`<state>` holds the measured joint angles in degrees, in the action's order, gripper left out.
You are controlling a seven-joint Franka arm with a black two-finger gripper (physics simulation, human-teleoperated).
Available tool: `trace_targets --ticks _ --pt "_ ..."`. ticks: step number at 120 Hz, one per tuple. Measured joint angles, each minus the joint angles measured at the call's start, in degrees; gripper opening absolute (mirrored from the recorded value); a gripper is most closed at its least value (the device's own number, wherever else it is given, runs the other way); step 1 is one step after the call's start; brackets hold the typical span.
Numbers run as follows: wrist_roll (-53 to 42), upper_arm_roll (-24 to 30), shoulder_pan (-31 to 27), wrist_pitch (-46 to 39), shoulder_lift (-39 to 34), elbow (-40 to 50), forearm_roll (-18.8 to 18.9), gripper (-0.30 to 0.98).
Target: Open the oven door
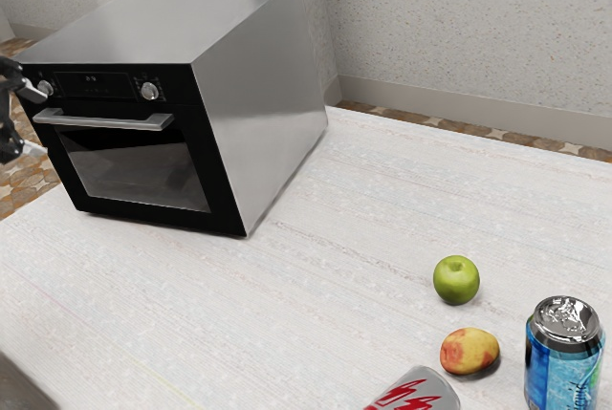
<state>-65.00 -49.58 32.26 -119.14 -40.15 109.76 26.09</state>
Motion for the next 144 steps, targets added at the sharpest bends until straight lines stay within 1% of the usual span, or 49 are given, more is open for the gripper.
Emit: trace_targets --ticks 5,12,36,48,57,68,74,96,126,144 --pt "-1.34 -2.05 3.08 -0.15 0.48 -1.46 0.07 0.69" --pt "-3.06 -3.76 4.99 -0.44 1.13 -2.23 0.25 0.69" --pt "-7.76 -5.71 5.91 -2.33 1.47 0.14 2.60 0.69" --pt "-9.59 -8.01 6.09 -3.62 1.48 0.97 3.41 0.69" --pt "-10.83 -10.27 8.60 -4.62 1.42 0.49 3.82 0.69" --pt "-12.11 -11.44 10.48 -5.84 1.43 0.05 4.08 0.69" --pt "-12.71 -12.97 12.05 -6.41 1.46 -0.68 4.13 0.69" --pt "-14.38 -18.20 17.52 -8.14 1.52 -3.02 4.62 0.69" --pt "-14.16 -21.04 22.79 -9.47 1.56 -4.75 8.88 0.69" --pt "-13.75 -23.14 25.56 -9.75 1.56 -5.61 10.09 0.69"
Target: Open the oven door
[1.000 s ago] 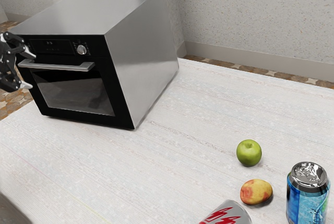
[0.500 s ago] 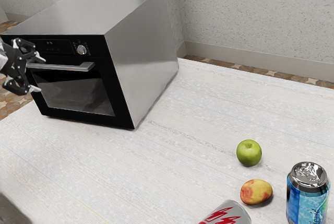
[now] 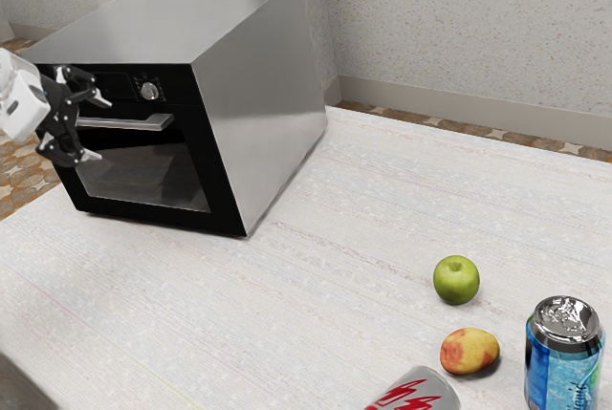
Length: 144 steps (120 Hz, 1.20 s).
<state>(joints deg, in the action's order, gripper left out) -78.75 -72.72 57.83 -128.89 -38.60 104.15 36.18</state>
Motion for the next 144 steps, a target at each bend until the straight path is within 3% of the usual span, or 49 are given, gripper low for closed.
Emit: trace_targets --ticks 52,67,87,94,100,104,107,111,114,118,120,126,130,137,144 --pt "0.89 -1.40 2.11 -0.10 -0.01 -0.16 0.48 0.69" --pt "1.06 -4.10 4.65 -0.12 0.00 -0.73 0.66 0.69" --pt "1.52 -3.73 3.64 -0.12 0.26 1.77 2.63 0.71" --pt "2.17 3.58 -5.66 0.06 0.37 8.15 4.80 0.66" --pt "2.82 18.58 -24.10 0.18 -2.64 18.87 6.16 0.62" --pt "3.31 28.74 -37.53 0.55 -10.54 28.61 6.76 0.63" --pt "3.68 34.88 -46.75 2.02 -21.99 36.76 7.05 0.64" --pt "4.16 41.88 -54.00 4.58 -32.04 41.42 5.91 0.65" --pt "4.52 47.00 -57.04 6.19 -34.57 38.48 2.50 0.66" --pt "5.35 52.31 -59.26 8.27 -29.96 27.77 -3.90 0.66" --pt "6.17 54.75 -59.90 9.83 -24.34 20.04 -7.50 0.67" --pt "10.47 64.70 -61.17 18.14 0.59 -8.73 -14.76 0.67" --pt "13.75 69.29 -61.48 23.49 14.70 -20.48 -17.88 0.67" --pt "19.13 72.75 -61.62 30.21 30.36 -29.25 -22.62 0.67" --pt "24.02 73.63 -61.31 34.97 38.41 -30.13 -26.10 0.68"
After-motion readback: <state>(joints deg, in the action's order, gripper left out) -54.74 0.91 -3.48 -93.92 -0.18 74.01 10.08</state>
